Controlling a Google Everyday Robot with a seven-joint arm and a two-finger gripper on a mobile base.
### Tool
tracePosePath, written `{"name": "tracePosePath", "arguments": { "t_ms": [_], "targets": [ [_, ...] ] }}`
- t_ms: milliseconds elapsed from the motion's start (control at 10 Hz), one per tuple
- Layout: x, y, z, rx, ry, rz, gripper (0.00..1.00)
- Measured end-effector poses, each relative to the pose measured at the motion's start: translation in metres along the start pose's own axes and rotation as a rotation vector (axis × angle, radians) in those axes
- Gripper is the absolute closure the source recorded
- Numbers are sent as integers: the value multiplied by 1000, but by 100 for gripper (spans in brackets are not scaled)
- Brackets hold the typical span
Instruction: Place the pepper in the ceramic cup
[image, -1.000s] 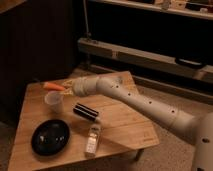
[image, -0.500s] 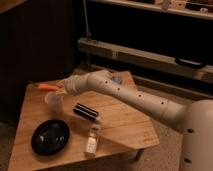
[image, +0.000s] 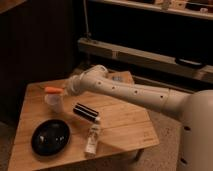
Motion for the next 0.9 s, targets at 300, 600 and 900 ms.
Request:
{"name": "tracePosePath", "arguments": {
  "t_ms": [300, 600, 900],
  "targets": [
    [-10, 2, 3, 1, -61, -7, 100],
    [-10, 3, 9, 8, -82, -17, 100],
    [-6, 2, 15, 21, -82, -27, 100]
  ]
}}
